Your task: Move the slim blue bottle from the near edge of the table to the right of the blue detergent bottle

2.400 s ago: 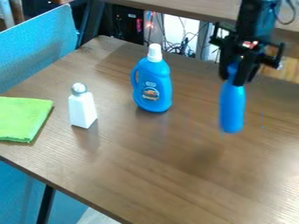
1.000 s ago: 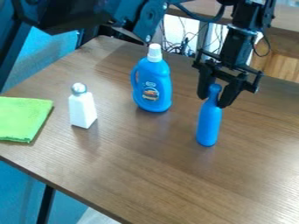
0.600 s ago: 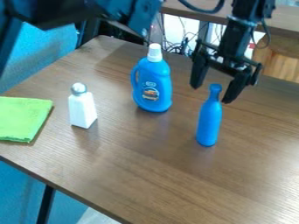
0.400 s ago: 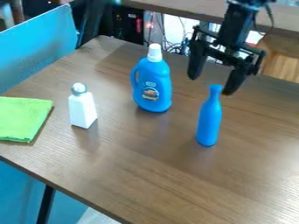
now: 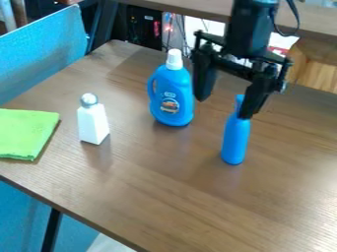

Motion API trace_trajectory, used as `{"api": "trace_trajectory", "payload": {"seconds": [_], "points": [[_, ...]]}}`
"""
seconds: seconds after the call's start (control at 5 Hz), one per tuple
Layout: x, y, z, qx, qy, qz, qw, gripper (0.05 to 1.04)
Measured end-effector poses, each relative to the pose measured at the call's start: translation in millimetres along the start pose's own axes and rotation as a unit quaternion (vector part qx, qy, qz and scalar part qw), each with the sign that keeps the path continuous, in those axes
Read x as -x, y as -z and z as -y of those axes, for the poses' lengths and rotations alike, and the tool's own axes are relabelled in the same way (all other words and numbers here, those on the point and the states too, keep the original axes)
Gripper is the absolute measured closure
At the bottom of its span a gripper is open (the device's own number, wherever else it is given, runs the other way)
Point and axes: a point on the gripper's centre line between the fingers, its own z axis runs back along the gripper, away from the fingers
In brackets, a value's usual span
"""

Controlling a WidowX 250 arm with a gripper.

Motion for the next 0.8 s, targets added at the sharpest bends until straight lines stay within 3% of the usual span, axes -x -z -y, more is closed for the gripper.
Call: {"api": "trace_trajectory", "payload": {"seconds": [0.2,0.4,0.6,0.8], "points": [[47,17,-16,-0.035,0.005,-0.007,0.9993,0.082],[69,17,-39,-0.048,-0.02,-0.001,0.9986,0.082],[89,21,-78,-0.038,-0.062,-0.004,0.9973,0.082],[99,29,-119,-0.01,-0.107,0.006,0.9942,0.082]]}}
